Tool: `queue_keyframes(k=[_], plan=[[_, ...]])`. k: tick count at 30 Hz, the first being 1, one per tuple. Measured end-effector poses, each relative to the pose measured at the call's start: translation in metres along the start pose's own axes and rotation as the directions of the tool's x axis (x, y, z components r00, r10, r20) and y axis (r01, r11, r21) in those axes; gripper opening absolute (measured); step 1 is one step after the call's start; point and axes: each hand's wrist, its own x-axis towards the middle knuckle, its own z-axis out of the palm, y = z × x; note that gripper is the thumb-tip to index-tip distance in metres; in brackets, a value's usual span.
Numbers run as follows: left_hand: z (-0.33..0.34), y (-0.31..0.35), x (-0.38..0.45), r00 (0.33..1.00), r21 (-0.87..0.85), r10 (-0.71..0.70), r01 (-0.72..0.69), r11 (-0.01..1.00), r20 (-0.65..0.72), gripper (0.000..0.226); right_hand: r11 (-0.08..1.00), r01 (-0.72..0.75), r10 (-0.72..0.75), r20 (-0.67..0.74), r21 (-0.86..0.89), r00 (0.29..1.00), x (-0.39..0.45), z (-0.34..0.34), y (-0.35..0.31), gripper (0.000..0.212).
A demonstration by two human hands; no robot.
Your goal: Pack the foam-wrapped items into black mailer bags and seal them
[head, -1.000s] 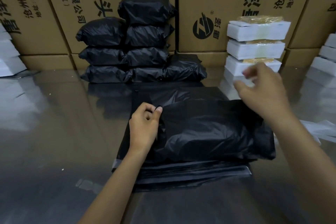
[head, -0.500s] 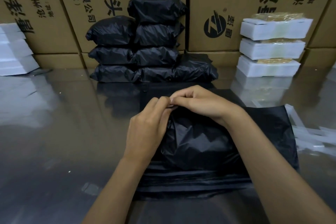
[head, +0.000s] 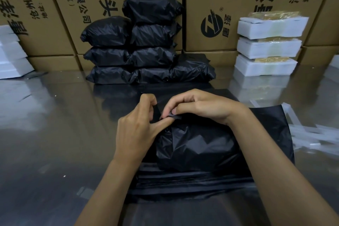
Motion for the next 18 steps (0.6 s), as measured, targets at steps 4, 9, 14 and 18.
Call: queue_keyframes(k=[4,9,14,18], plan=[[0.000,0.002,0.001,1.000,-0.007,0.003,-0.003,1.000,0.009,0.049,0.998,0.007,-0.006,-0.007,0.056,1.000,0.000,0.000,0.002,0.018],[0.001,0.000,0.000,0.997,-0.027,-0.057,0.059,0.998,0.054,0.046,0.992,0.048,-0.043,-0.046,0.116,0.998,-0.001,0.000,0.003,0.010],[0.010,0.004,0.001,0.944,-0.232,-0.254,0.301,0.925,0.212,0.030,0.992,0.057,-0.036,-0.183,0.111,0.983,0.003,0.006,0.001,0.009],[0.014,0.006,0.000,0.933,-0.358,-0.292,0.352,0.865,0.210,0.029,0.995,0.039,-0.011,-0.300,0.087,0.954,0.008,0.012,-0.002,0.007]])
